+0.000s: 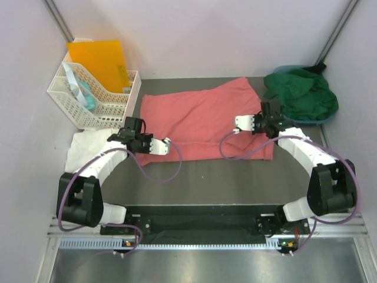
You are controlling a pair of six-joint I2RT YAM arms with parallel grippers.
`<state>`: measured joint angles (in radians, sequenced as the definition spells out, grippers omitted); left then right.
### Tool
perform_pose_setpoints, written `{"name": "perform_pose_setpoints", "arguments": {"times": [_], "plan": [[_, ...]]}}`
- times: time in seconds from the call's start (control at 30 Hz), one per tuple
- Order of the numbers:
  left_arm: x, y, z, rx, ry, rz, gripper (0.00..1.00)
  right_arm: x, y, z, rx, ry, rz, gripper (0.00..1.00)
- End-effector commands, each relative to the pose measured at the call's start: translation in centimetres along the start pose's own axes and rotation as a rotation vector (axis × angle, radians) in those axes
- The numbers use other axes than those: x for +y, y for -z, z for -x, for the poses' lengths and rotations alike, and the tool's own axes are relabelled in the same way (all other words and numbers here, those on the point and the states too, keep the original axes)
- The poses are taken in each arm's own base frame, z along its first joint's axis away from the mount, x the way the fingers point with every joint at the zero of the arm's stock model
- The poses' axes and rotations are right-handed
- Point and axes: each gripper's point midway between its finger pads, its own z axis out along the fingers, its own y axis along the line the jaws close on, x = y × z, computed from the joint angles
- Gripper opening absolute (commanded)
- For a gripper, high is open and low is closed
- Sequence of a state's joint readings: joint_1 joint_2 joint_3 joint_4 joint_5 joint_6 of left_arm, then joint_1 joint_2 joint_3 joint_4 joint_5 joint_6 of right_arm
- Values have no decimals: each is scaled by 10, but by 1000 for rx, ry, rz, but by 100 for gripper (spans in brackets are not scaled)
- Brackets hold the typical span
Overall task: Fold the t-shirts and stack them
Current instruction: Fold the flattened tshirt in 1/3 of the way
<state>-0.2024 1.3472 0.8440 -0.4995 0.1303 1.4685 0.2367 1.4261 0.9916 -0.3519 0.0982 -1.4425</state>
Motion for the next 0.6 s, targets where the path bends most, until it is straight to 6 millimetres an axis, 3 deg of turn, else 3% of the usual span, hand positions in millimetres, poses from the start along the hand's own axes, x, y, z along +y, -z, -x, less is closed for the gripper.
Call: {"name": "perform_pose_setpoints", "arguments": {"times": [0.0, 0.57], "plan": [[30, -1, -2, 0, -19, 64, 0, -46, 2, 0, -18, -6, -119, 0], [47, -18, -6, 1, -40, 63, 0, -64, -24, 0, -10, 14, -129, 0]]}}
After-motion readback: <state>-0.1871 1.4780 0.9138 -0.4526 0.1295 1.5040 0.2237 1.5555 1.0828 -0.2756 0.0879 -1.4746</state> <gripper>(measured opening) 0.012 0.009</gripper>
